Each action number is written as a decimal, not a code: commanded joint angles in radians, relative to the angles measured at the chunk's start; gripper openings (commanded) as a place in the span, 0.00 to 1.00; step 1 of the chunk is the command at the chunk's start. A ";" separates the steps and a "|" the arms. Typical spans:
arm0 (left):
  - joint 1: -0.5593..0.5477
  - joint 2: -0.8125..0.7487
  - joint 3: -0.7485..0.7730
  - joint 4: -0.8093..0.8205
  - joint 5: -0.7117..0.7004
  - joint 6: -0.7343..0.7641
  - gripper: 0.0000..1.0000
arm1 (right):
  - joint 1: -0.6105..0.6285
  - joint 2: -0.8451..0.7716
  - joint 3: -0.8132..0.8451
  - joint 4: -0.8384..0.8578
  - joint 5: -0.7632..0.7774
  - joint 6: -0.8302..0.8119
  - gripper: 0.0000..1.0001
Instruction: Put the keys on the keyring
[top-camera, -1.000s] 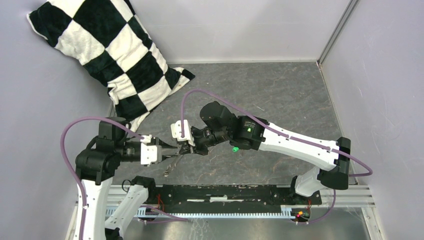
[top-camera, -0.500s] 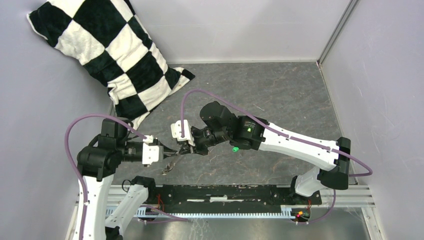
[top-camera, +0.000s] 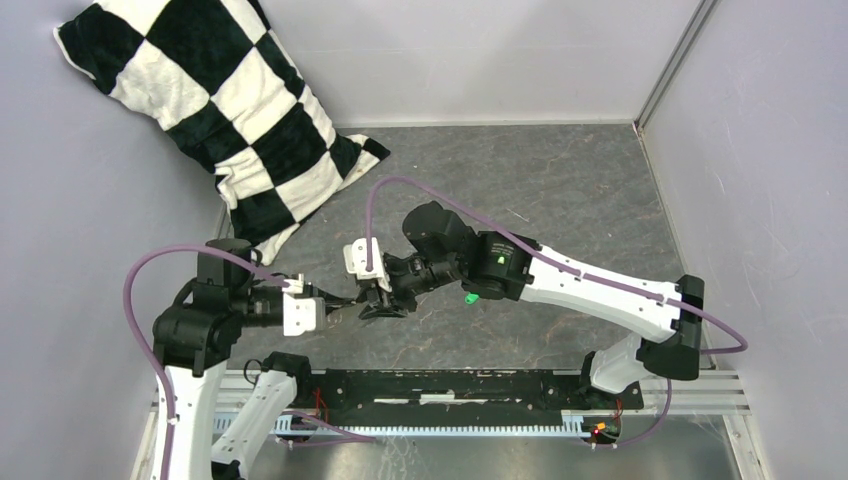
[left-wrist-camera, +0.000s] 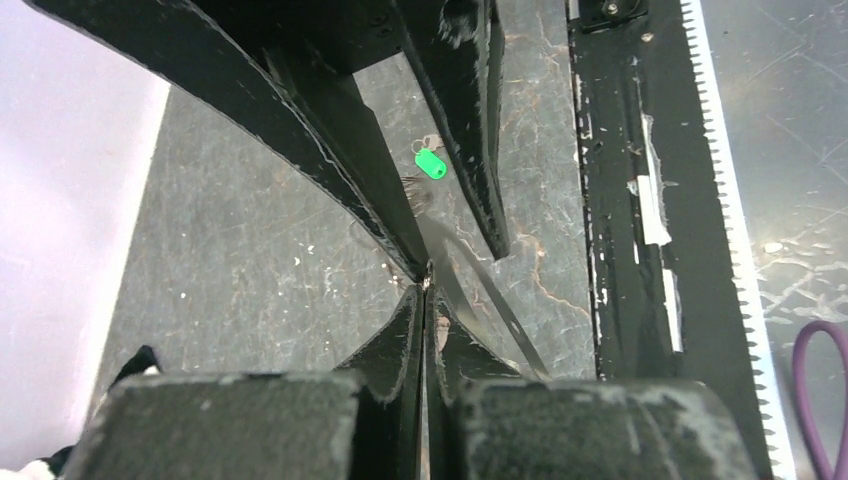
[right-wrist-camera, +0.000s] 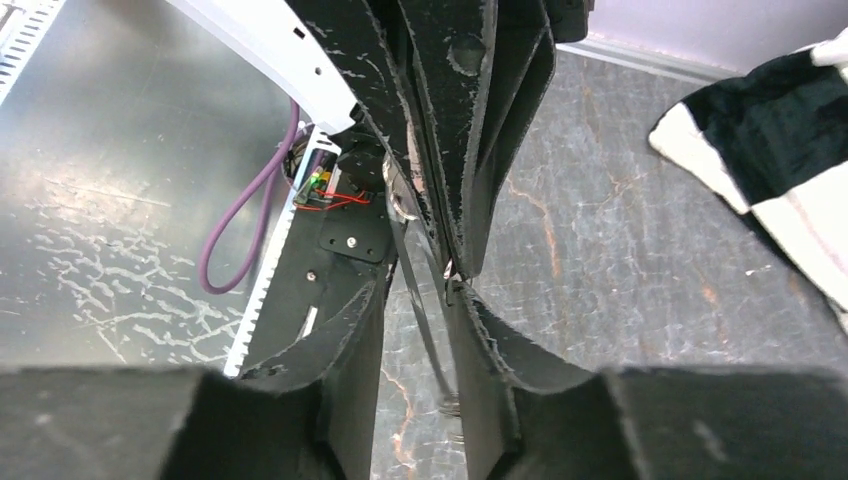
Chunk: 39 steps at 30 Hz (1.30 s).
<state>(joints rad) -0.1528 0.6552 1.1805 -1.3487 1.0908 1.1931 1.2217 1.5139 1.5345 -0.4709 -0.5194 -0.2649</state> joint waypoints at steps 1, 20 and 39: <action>0.001 -0.024 -0.017 0.090 0.062 -0.064 0.02 | -0.016 -0.103 -0.040 0.116 0.002 0.042 0.43; 0.001 -0.009 0.004 0.449 0.446 -0.504 0.02 | -0.256 -0.514 -0.657 0.718 -0.184 0.401 0.88; -0.001 0.090 0.112 0.449 0.543 -0.474 0.02 | -0.256 -0.350 -0.688 1.250 -0.325 0.740 0.74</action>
<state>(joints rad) -0.1528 0.7338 1.2499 -0.9283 1.5276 0.7452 0.9665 1.1210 0.8398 0.6487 -0.8383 0.3878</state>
